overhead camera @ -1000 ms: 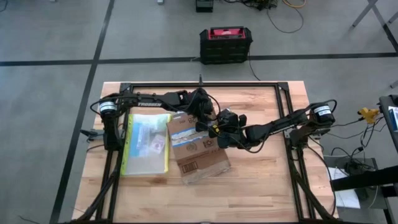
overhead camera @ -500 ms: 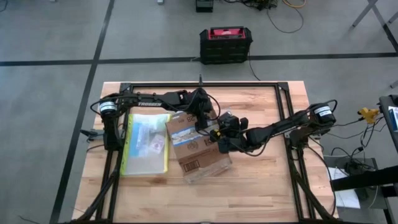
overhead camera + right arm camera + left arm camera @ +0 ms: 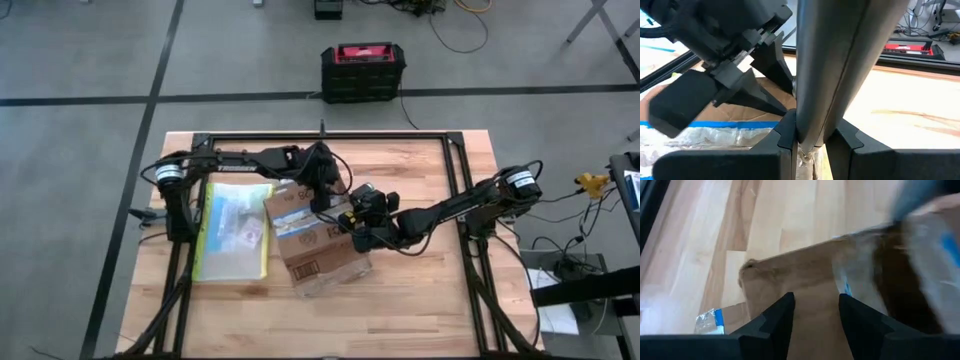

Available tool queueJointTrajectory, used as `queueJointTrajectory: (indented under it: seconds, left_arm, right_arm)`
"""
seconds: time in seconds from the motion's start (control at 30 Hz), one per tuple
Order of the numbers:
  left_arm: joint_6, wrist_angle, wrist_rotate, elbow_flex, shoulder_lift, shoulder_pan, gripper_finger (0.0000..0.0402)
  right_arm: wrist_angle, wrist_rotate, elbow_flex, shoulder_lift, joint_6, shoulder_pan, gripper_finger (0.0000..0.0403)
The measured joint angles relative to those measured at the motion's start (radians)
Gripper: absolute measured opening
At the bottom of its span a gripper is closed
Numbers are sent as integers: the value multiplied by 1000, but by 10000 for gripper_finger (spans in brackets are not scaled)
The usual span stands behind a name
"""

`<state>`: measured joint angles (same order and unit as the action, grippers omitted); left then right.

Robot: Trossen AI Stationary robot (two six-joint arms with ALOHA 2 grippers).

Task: Unpack boxes
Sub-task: Break down the box until it is fully flat

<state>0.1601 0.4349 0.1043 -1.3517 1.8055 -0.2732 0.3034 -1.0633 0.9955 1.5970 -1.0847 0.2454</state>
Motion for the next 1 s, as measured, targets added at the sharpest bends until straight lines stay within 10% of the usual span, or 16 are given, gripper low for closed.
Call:
queueJointTrajectory:
  seconds: [0.43,0.63,1.0]
  left_arm:
    - [-48,-97,-52,132,-253,289,121]
    - [-126,-376,-146,270,-226,406,119]
    - [-170,-370,-197,257,-128,415,119]
  right_arm:
    - [33,-8,0,0,-2,0,48]
    - [60,-7,0,-2,-6,0,48]
    - [155,-11,0,-106,-29,-1,48]
